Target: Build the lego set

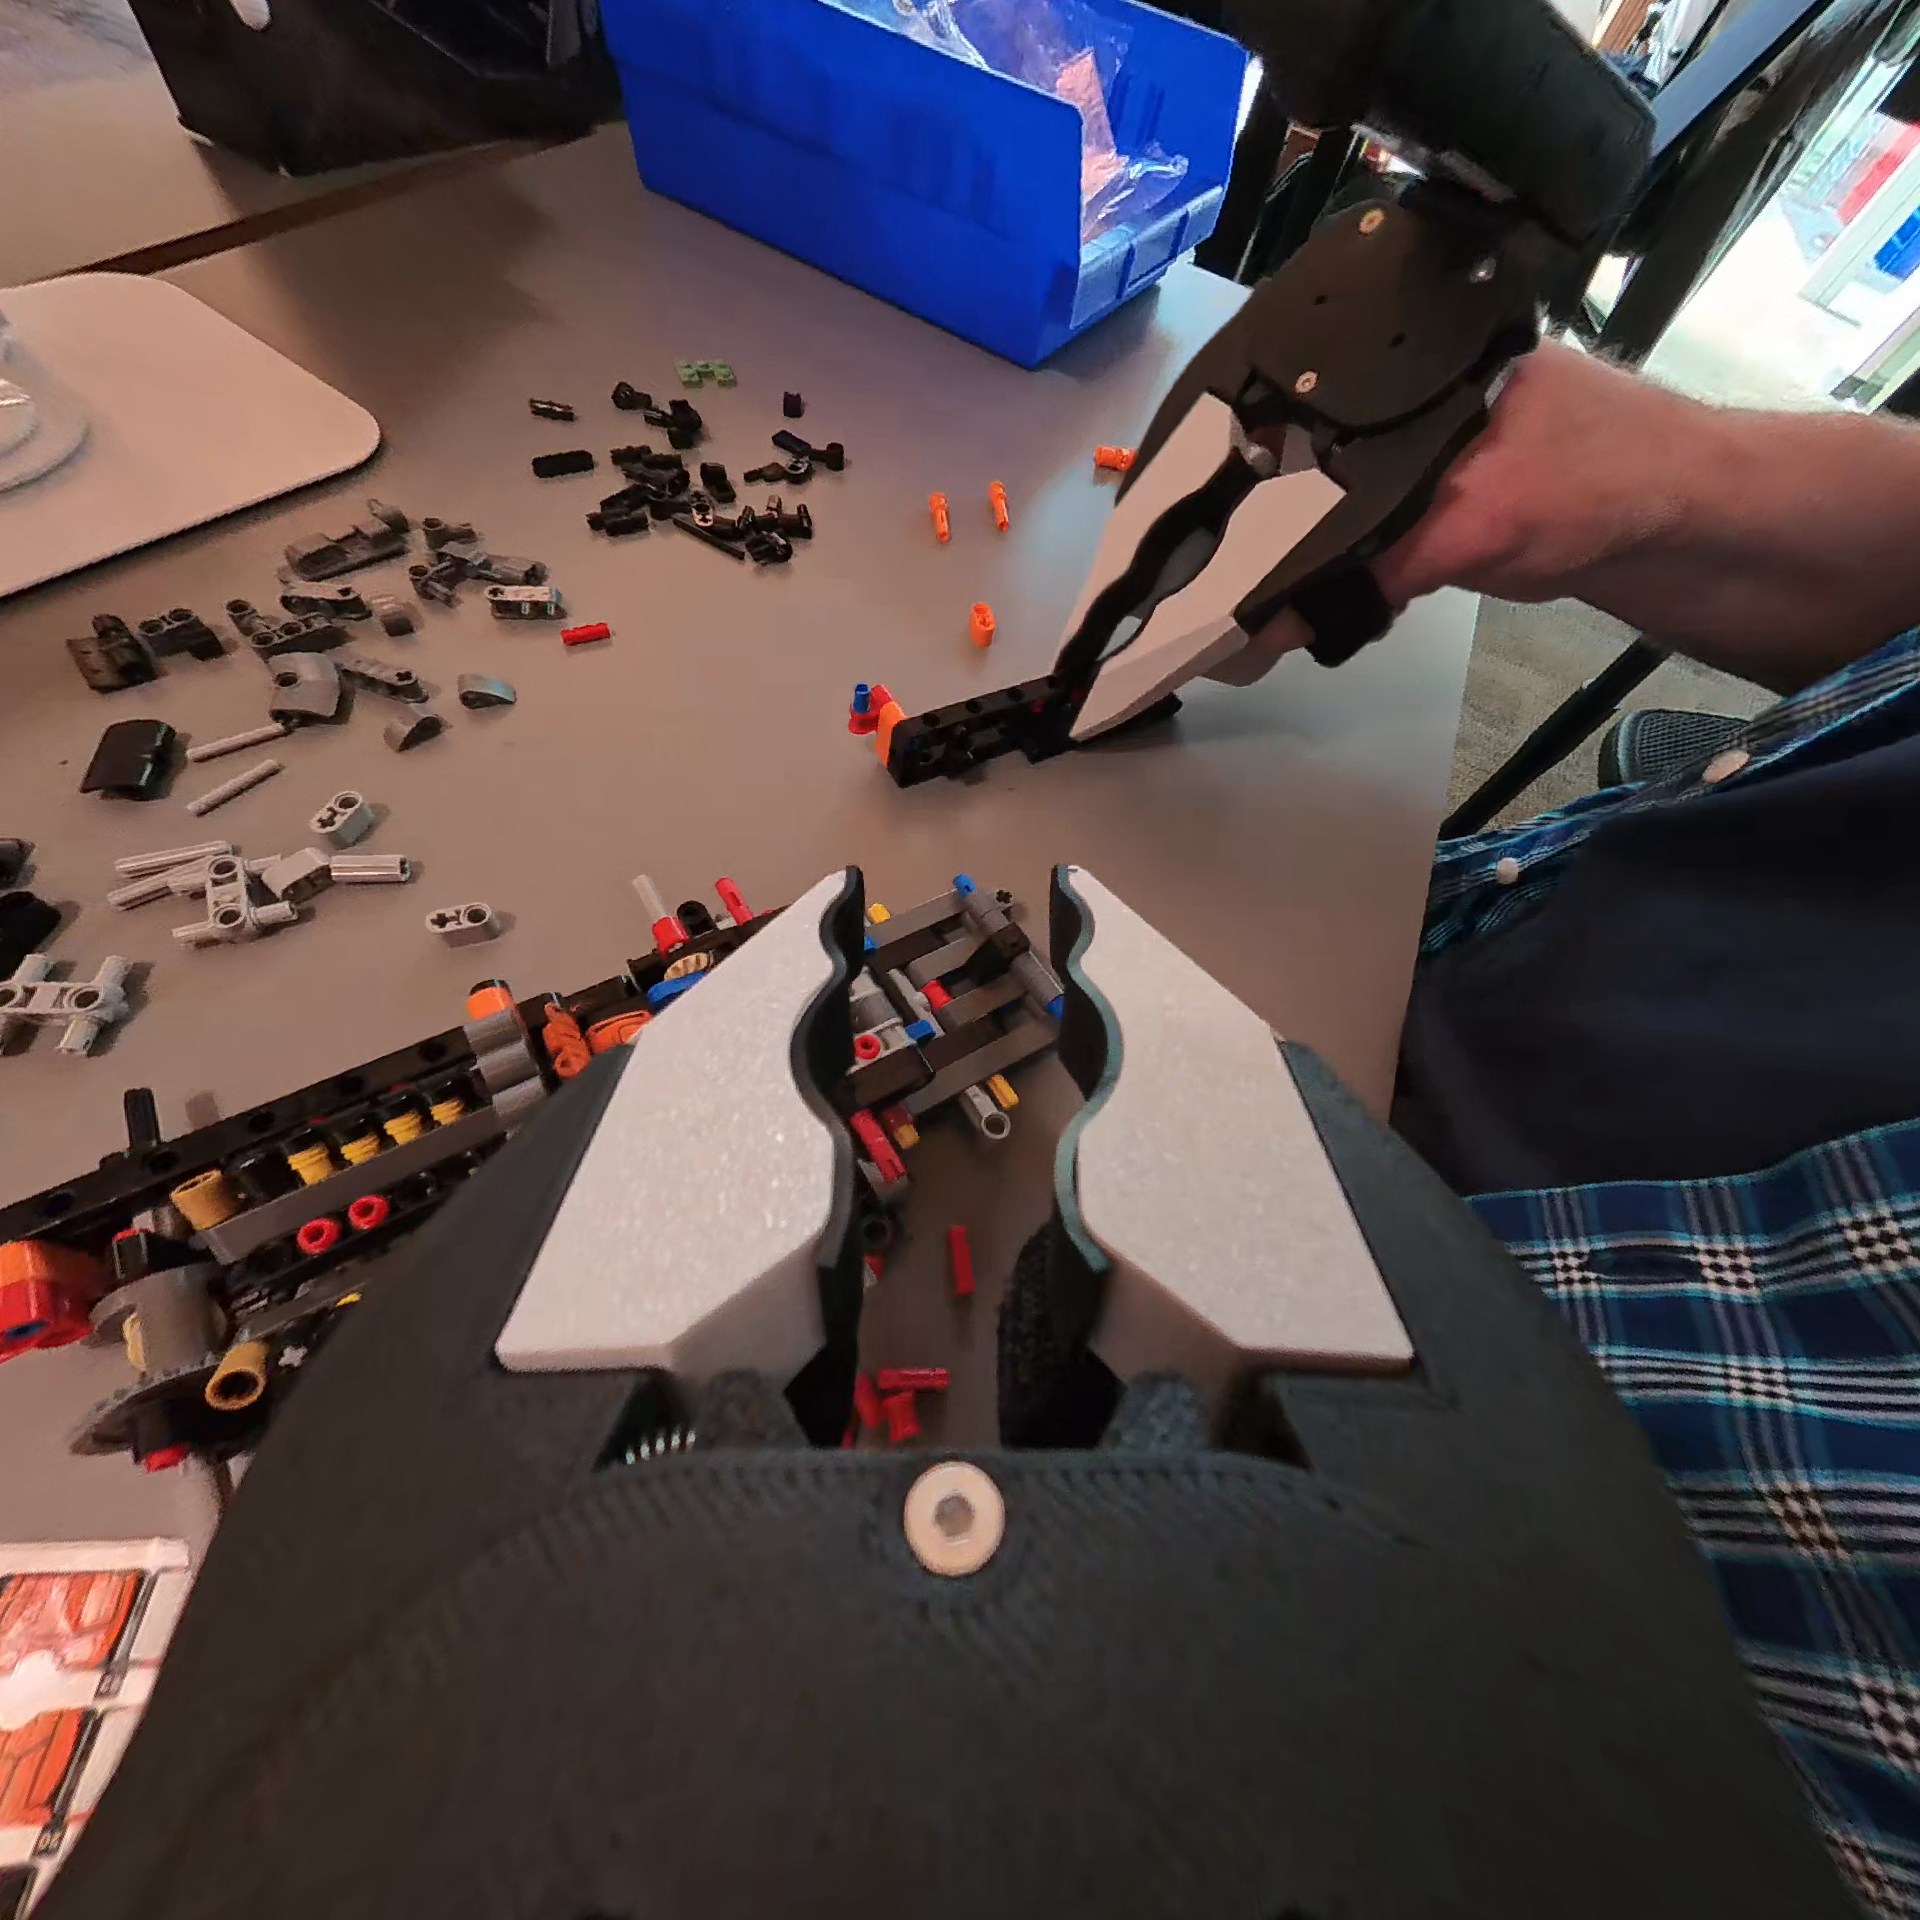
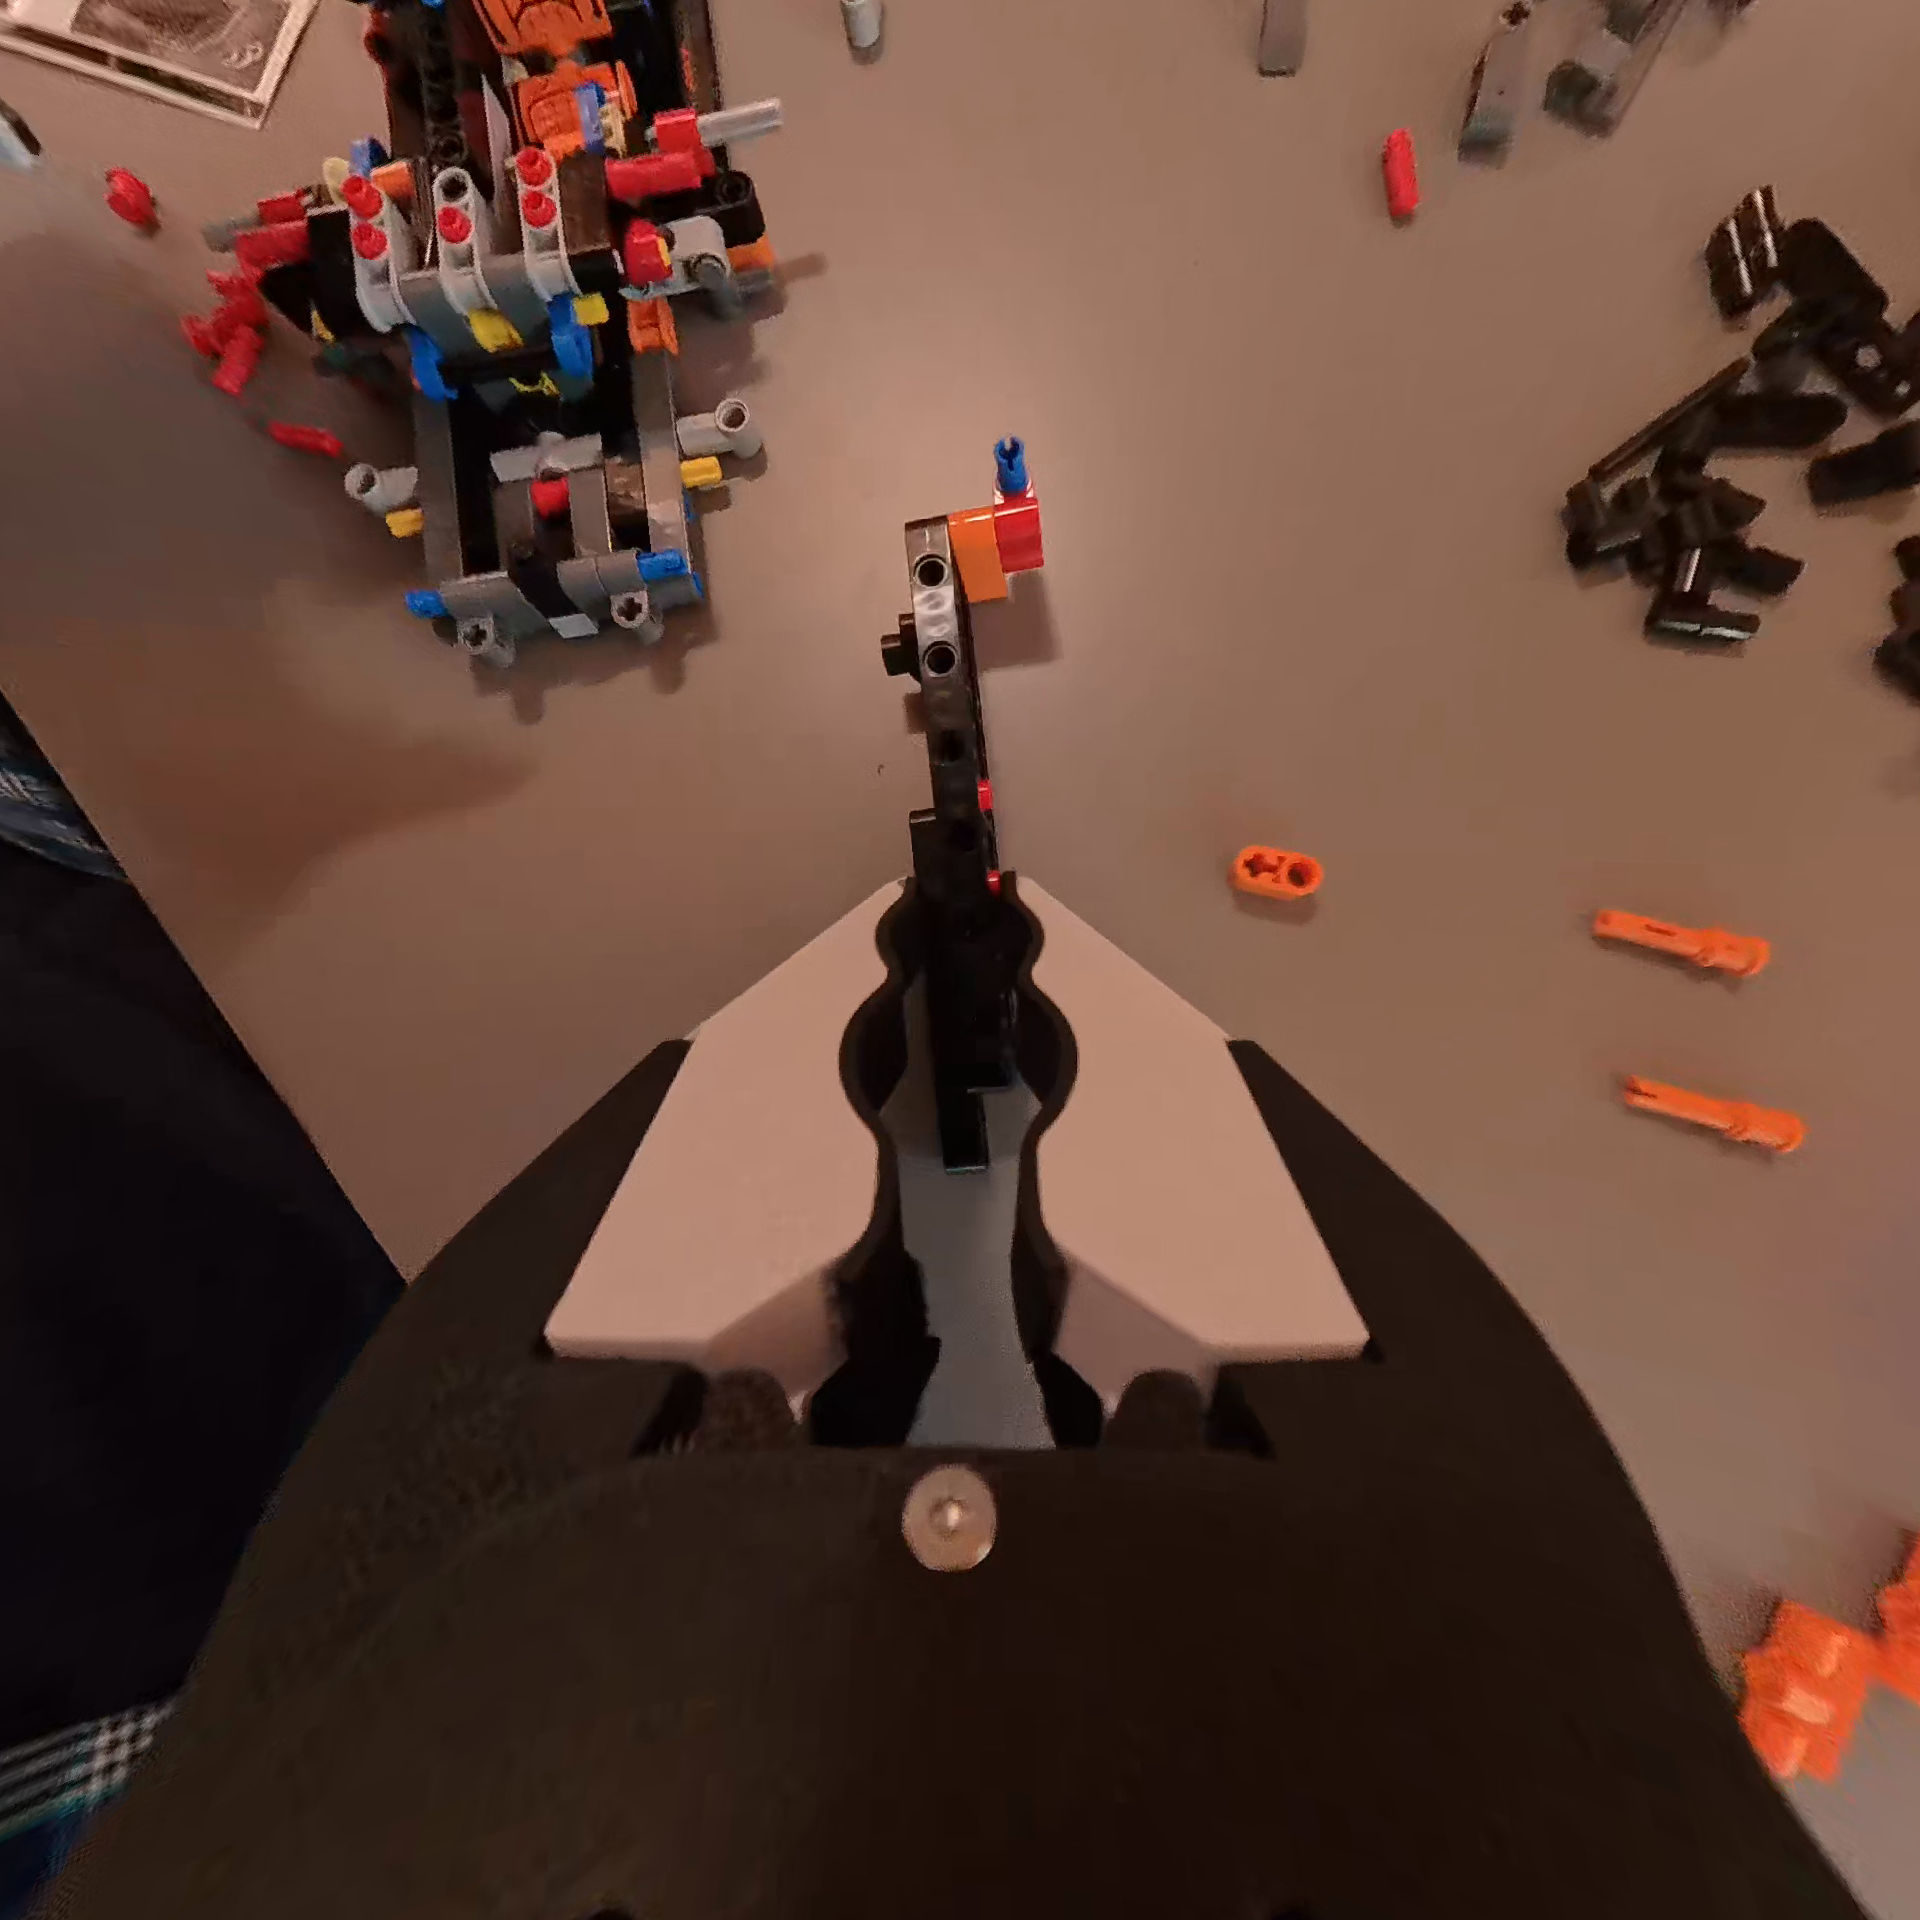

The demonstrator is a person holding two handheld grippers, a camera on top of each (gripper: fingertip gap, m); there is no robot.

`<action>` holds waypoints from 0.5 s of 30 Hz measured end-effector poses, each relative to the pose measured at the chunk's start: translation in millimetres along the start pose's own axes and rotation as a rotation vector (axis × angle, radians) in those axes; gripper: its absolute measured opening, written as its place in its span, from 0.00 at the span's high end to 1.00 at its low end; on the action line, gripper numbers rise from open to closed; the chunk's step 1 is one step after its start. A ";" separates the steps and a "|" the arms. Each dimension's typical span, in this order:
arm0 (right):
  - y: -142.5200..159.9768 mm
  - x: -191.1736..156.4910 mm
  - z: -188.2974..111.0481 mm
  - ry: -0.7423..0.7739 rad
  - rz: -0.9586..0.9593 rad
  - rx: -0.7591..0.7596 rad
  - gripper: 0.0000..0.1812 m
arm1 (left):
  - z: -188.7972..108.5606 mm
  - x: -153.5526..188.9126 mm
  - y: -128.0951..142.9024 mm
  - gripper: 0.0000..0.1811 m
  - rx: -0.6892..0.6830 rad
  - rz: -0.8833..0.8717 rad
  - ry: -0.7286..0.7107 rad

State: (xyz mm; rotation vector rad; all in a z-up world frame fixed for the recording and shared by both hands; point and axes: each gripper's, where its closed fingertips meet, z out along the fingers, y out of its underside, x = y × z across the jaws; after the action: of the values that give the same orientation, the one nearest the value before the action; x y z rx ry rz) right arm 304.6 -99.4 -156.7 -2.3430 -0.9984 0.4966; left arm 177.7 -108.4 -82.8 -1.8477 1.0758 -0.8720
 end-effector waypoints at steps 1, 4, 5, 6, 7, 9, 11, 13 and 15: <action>0.1 -2.2 0.7 0.004 0.025 0.000 0.94 | -1.1 -1.1 0.6 0.81 0.000 0.000 -0.005; -0.4 -8.6 2.4 0.011 0.098 0.009 0.92 | -4.1 -3.8 1.2 0.81 0.003 -0.008 -0.009; 0.1 -11.3 3.0 0.009 0.115 0.007 0.90 | -5.0 -4.2 0.6 0.81 0.009 -0.012 -0.008; 1.2 -13.8 3.3 0.008 0.131 0.001 0.87 | -5.6 -3.8 -0.1 0.81 0.014 -0.017 -0.004; 2.6 -16.9 3.3 0.001 0.146 -0.007 0.85 | -6.0 -2.9 -0.6 0.81 0.017 -0.019 0.001; 2.7 -23.7 0.9 -0.007 0.124 -0.006 0.79 | -5.8 -1.4 0.2 0.81 0.017 -0.018 0.006; 4.6 -24.0 -2.8 0.026 0.091 -0.008 0.79 | -5.7 -0.3 1.6 0.81 0.013 -0.016 0.010; 8.1 -23.0 -4.8 0.042 0.096 -0.010 0.78 | -6.0 0.0 2.2 0.81 0.013 -0.015 0.012; 12.8 -26.7 -4.0 0.021 0.119 -0.020 0.79 | -6.9 -0.2 1.7 0.81 0.015 -0.016 0.011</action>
State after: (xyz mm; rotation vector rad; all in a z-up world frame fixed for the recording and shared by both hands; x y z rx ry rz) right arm 296.0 -128.1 -158.1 -2.4307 -0.8615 0.5086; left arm 171.1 -110.8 -81.4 -1.8435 1.0599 -0.8977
